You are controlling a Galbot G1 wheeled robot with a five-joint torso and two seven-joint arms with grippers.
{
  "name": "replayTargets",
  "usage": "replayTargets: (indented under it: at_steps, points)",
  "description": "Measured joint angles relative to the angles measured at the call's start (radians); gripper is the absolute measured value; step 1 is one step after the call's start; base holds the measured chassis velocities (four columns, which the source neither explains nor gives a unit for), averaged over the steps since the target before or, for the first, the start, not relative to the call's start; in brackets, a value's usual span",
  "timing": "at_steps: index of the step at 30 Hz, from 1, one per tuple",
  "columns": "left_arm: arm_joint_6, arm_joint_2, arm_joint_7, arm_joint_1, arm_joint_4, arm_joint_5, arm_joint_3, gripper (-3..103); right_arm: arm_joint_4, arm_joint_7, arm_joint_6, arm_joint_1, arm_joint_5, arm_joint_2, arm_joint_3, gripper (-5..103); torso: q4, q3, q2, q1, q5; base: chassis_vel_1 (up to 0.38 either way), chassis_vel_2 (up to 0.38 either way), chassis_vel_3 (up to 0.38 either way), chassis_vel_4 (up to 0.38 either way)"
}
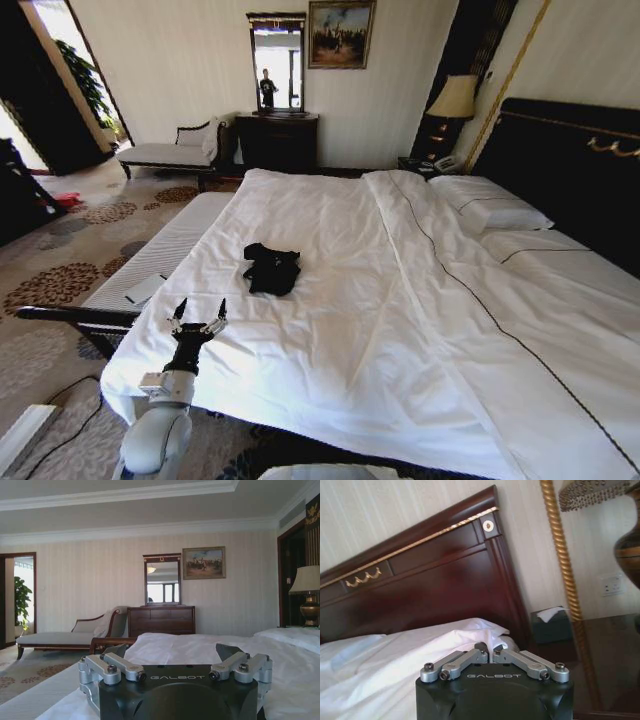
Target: Fold the clothes on the bed.
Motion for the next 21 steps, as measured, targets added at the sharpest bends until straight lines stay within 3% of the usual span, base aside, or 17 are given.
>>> replayTargets:
  at_steps: [15, 17, 21]
  points:
    - [-0.001, 0.024, 0.000, -0.024, 0.034, -0.017, 0.015, 100, -0.079, 0.040, 0.016, -0.015, -0.033, 0.031, -0.005, -3, 0.0002, 0.000, 0.000, 0.000, 0.0001, 0.000, 0.000, 0.000, 0.000]
    - [-0.001, 0.024, 0.000, -0.024, 0.035, -0.017, 0.015, 100, -0.070, 0.057, 0.015, -0.018, -0.039, 0.036, -0.005, 6, -0.0026, 0.000, 0.000, 0.000, -0.0007, 0.000, 0.000, 0.000, 0.000]
    - [-0.002, 0.024, 0.000, -0.020, 0.035, -0.017, 0.013, 100, -0.051, 0.064, 0.010, -0.020, -0.041, 0.039, -0.002, 17, -0.0024, 0.000, 0.000, 0.000, -0.0004, -0.010, -0.021, -0.041, -0.020]
